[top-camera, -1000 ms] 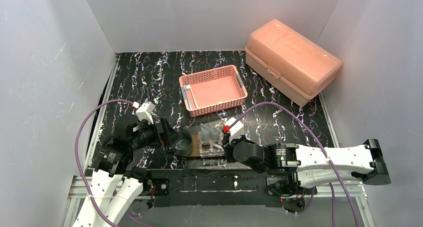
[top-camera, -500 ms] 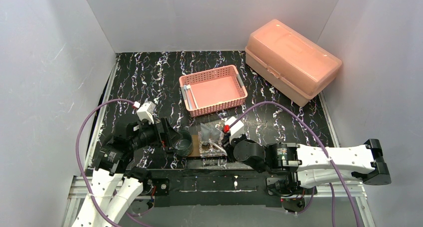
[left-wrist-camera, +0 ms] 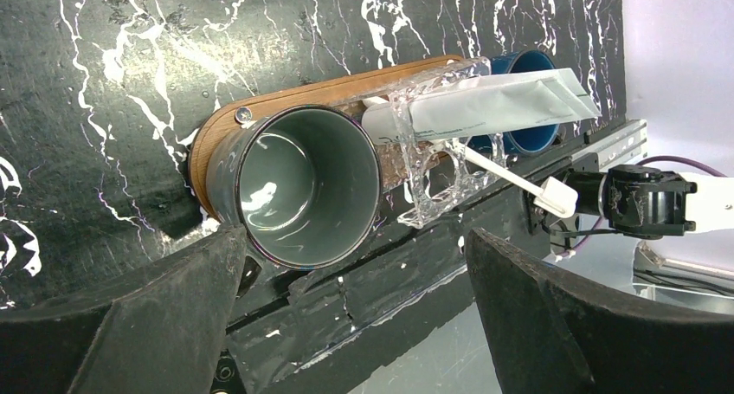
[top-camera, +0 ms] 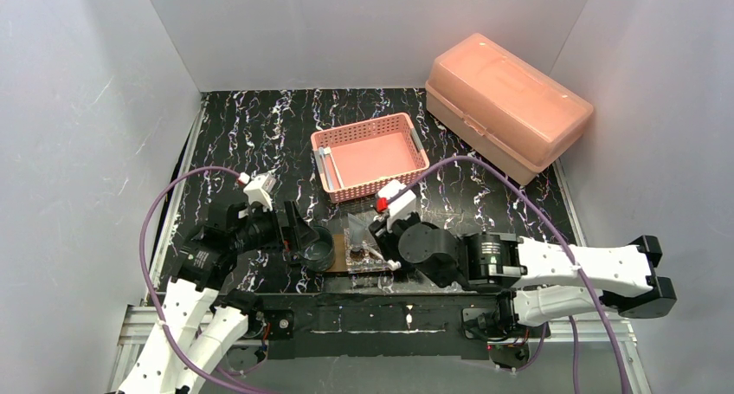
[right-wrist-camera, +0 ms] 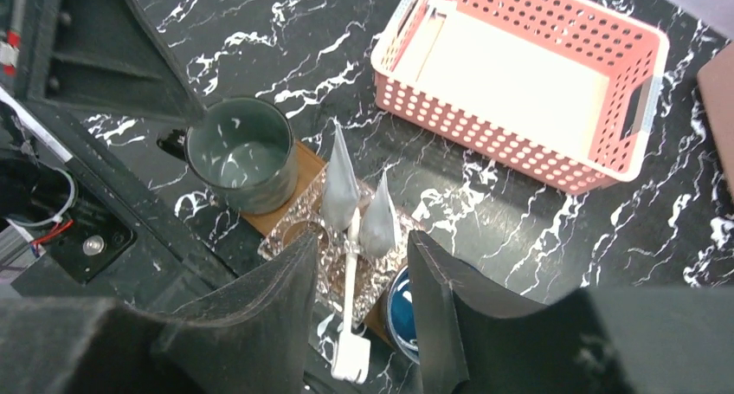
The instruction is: Prepare toiletry sets of a toothbrush and toothpaste on the tray
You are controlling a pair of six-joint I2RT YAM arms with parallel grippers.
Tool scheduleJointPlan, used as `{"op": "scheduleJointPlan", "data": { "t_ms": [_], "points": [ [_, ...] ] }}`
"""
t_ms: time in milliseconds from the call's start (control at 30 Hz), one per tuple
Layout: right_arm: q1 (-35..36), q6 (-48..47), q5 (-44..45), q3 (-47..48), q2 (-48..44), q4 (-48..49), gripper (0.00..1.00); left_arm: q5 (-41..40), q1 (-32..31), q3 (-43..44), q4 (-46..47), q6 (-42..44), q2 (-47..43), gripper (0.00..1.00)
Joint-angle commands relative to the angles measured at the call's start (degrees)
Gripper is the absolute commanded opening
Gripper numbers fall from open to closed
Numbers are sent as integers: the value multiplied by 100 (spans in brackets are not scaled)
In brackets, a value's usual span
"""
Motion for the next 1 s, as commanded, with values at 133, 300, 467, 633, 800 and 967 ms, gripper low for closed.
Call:
{"op": "scheduleJointPlan", "data": {
  "t_ms": [133, 300, 467, 633, 800, 967],
  "points": [
    [-1008, -775, -765, 1218, 767, -127, 52, -121, -1, 74, 57, 191, 107, 98],
    [-1909, -1034, -1804, 1818, 1370, -133, 53, -135, -6, -12, 113, 174, 35, 98],
    [-2542, -1087, -2441, 2306, 2106, -167, 54, -135, -2, -54, 163, 178, -58, 98],
    [-3074, -1024, -2975, 2678, 2841, -100, 55, -93, 2, -85, 207, 181, -87, 98],
    [-3518, -919, -3486, 3185, 3618, -157, 56, -61, 1, -79, 213, 209, -44, 98],
    [-3916, -704, -4128, 3571, 4373, -180, 57, -150, -2, -79, 203, 200, -144, 98]
  ]
}}
